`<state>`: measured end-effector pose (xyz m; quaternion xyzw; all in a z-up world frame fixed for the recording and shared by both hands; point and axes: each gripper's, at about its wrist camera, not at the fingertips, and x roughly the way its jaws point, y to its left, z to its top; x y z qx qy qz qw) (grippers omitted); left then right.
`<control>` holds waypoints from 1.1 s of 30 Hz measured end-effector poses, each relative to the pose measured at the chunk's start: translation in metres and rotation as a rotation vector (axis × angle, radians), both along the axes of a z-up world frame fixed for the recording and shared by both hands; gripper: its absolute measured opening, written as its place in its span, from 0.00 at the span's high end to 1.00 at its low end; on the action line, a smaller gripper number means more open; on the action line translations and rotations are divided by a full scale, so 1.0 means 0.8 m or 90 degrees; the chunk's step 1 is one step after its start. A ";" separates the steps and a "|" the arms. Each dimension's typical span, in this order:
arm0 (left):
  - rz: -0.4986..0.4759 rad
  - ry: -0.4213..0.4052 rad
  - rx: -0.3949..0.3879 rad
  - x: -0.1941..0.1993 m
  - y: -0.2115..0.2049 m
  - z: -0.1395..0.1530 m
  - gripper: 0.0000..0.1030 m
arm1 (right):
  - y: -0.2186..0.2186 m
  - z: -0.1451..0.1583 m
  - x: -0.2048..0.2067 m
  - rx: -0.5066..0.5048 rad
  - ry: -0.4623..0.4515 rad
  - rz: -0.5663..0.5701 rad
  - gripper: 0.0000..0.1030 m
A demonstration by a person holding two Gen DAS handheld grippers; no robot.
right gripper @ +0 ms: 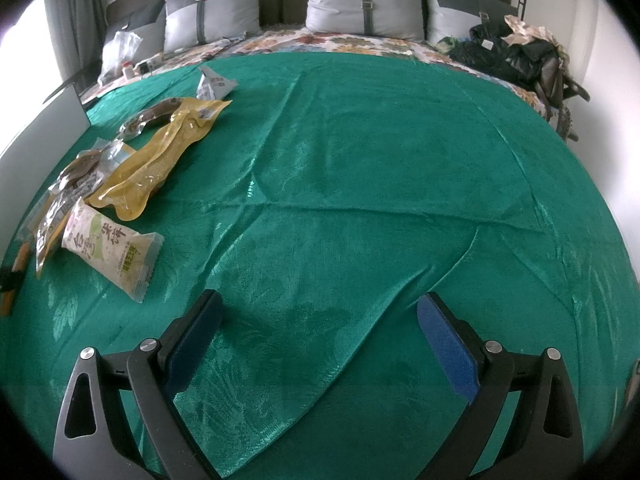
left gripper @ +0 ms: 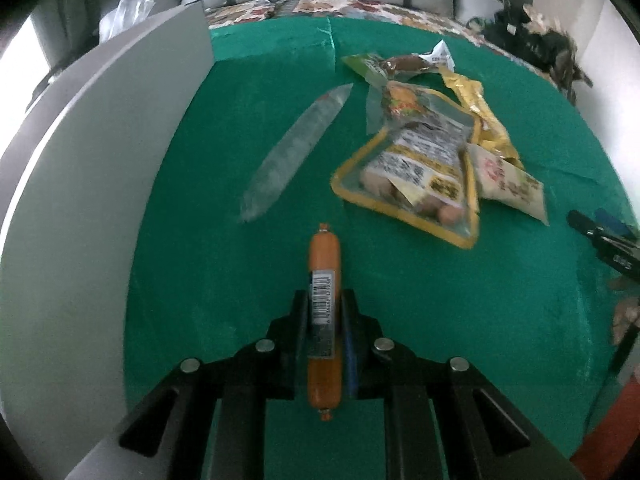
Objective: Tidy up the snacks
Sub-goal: 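Lower the left gripper onto the orange sausage and close on it, then grasp the white-and-green bar packet with the right gripper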
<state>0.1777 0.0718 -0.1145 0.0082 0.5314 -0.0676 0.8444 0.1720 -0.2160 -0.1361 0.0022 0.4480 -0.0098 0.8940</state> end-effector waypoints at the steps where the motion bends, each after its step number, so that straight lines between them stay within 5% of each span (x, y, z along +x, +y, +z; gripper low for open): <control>1: 0.003 -0.001 -0.010 -0.008 0.000 0.001 0.86 | 0.000 0.000 0.000 0.000 0.000 0.000 0.03; 10: 0.002 -0.016 -0.083 -0.050 0.002 0.013 0.86 | -0.002 0.004 -0.002 0.024 -0.013 0.013 0.04; 14: 0.014 -0.021 -0.103 -0.056 0.011 0.016 0.86 | 0.000 0.023 -0.001 0.185 -0.060 0.079 0.05; 18: 0.019 -0.033 -0.135 -0.067 0.024 0.020 0.86 | 0.024 0.032 0.012 0.303 -0.022 0.163 0.05; 20: 0.022 -0.035 -0.149 -0.071 0.030 0.018 0.86 | 0.045 0.039 0.021 0.287 -0.010 0.192 0.06; 26: 0.037 -0.042 -0.179 -0.082 0.049 0.019 0.86 | 0.151 0.033 0.073 0.092 0.087 0.345 0.07; 30: 0.038 -0.060 -0.184 -0.092 0.064 0.026 0.86 | 0.174 0.025 0.056 0.128 0.209 0.426 0.08; 33: 0.041 -0.060 -0.191 -0.094 0.067 0.021 0.86 | 0.173 0.042 0.035 0.137 0.206 0.418 0.08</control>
